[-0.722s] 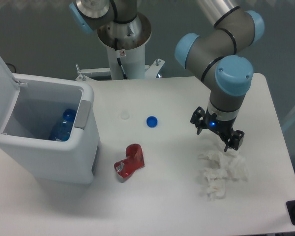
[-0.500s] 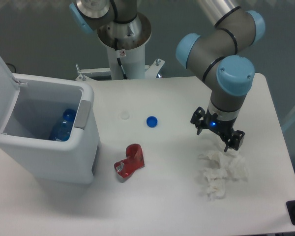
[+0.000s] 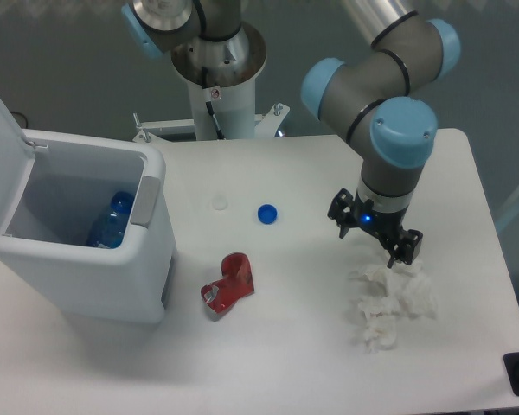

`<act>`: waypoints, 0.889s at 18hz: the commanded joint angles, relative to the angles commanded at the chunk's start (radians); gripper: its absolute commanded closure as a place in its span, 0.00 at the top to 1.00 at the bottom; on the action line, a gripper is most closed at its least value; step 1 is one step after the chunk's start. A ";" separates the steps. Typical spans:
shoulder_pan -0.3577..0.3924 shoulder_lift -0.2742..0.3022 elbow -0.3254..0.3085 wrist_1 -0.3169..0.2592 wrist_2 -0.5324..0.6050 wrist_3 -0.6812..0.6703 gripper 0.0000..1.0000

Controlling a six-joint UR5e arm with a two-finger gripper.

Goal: Close the trash can

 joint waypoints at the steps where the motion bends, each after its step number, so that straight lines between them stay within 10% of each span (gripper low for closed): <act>1: -0.006 0.011 -0.003 0.000 -0.002 -0.016 1.00; 7: -0.055 0.113 -0.014 0.012 -0.031 -0.167 0.99; 13: -0.175 0.227 -0.026 0.000 -0.102 -0.428 0.19; 16: -0.193 0.288 -0.023 0.006 -0.185 -0.525 0.09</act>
